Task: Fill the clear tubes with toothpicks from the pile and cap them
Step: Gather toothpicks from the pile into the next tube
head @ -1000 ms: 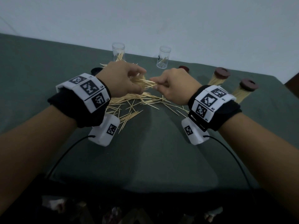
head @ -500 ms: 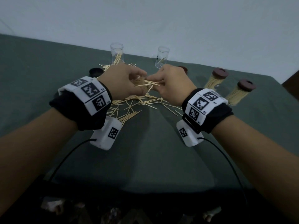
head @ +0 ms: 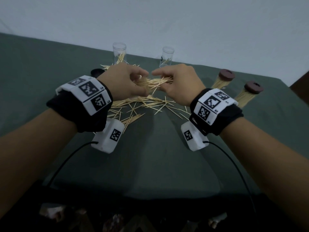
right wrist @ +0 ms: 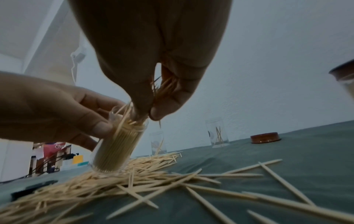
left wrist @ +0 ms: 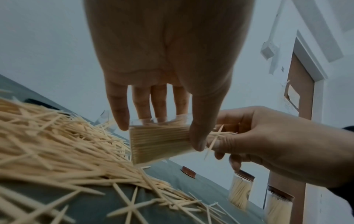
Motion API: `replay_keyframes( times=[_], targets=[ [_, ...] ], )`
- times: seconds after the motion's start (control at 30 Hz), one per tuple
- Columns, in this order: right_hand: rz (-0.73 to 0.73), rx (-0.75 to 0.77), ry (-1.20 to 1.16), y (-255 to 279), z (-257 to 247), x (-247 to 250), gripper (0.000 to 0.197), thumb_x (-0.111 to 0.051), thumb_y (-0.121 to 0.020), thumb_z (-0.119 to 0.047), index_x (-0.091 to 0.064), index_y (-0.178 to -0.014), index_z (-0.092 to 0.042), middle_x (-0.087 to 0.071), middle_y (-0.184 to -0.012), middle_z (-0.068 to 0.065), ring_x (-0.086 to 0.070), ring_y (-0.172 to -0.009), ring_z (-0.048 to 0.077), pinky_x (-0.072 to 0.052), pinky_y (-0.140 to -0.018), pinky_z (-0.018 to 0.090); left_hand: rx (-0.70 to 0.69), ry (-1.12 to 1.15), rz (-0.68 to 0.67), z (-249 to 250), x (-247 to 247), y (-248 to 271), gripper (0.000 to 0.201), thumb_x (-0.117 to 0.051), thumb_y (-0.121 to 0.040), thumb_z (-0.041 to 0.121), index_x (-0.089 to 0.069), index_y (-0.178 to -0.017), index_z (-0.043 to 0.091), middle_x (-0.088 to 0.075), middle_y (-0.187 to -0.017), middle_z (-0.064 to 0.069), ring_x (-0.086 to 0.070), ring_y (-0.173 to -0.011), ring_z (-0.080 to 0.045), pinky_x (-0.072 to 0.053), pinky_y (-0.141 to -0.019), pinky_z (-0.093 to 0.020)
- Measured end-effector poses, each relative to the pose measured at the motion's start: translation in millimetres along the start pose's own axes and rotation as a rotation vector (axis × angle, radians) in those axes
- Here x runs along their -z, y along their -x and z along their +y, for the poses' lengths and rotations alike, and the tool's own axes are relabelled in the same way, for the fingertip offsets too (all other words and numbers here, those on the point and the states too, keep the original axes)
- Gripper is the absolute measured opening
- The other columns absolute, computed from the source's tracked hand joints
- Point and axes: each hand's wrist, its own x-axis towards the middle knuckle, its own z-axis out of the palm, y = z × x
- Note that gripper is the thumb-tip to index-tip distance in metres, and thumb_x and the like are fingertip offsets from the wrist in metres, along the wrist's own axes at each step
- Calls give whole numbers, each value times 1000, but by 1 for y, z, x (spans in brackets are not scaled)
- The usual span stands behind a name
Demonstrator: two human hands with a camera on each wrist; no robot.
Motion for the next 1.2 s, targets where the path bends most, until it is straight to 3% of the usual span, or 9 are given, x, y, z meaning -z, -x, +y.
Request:
replay_keyframes(
  times=[0.17,0.4,0.5,0.57,0.8,0.93,1.03,1.1,1.2],
  targets=[
    [16,14,-71,-1,-2,0,18,-71,-86,-21,-75,-102,-27,-62,-82,-20,-56,-72,-9,-37,-68,0,9,39,-7,-2,1,-1,63,-82,-72,43,-59,-130,36,-65,-117,7,-60,-107,-6,-39,-89,-21],
    [91,109,-39,1,-2,-4,20,-70,-86,-19,-76,-104,-26,-65,-91,-5,-58,-82,8,-44,-77,18,-23,63,-19,1,-1,0,57,-81,-74,39,-61,-127,36,-64,-97,18,-62,-102,-5,-38,-78,-11],
    [147,98,-112,0,-2,-2,21,-69,-85,-13,-76,-103,-23,-68,-94,-4,-58,-84,6,-48,-82,22,-6,84,2,-4,1,-1,62,-82,-71,42,-60,-129,35,-67,-115,8,-63,-104,-8,-43,-91,-22],
    [145,90,-136,0,-3,-2,18,-70,-85,-14,-77,-100,-21,-71,-93,-6,-60,-83,3,-46,-80,14,-10,108,-11,-4,1,-1,59,-83,-71,40,-61,-126,36,-68,-114,8,-64,-102,-7,-44,-94,-24],
    [168,83,-157,1,-2,-2,19,-70,-85,-13,-77,-99,-22,-72,-92,-6,-63,-86,5,-46,-80,14,-60,164,-66,0,-1,3,43,-81,-75,33,-60,-110,45,-67,-96,17,-64,-92,4,-41,-74,-8],
    [150,114,-93,4,-4,-4,32,-61,-88,-2,-73,-111,-21,-74,-106,-2,-66,-100,10,-47,-87,14,-41,216,-31,-2,-1,0,47,-80,-76,36,-63,-119,38,-67,-99,16,-63,-94,1,-48,-86,-22],
    [111,129,-65,7,-8,-4,45,-55,-87,5,-65,-124,-18,-68,-119,1,-60,-111,8,-39,-89,3,-31,274,-30,-4,-1,0,49,-80,-75,36,-65,-121,34,-68,-104,12,-65,-98,-5,-50,-94,-32],
    [76,134,-87,8,-8,-5,52,-53,-87,7,-59,-132,-19,-68,-120,1,-58,-109,3,-35,-84,-4,-47,262,-40,-5,-1,-1,52,-80,-75,36,-64,-125,33,-69,-107,10,-65,-100,-6,-49,-98,-34],
    [98,94,-165,5,-5,-5,45,-63,-88,-3,-60,-130,-19,-67,-119,0,-62,-98,1,-44,-86,4,-66,269,-81,-3,-2,1,48,-80,-75,35,-65,-120,35,-69,-101,13,-66,-97,-3,-49,-97,-31]
  ],
)
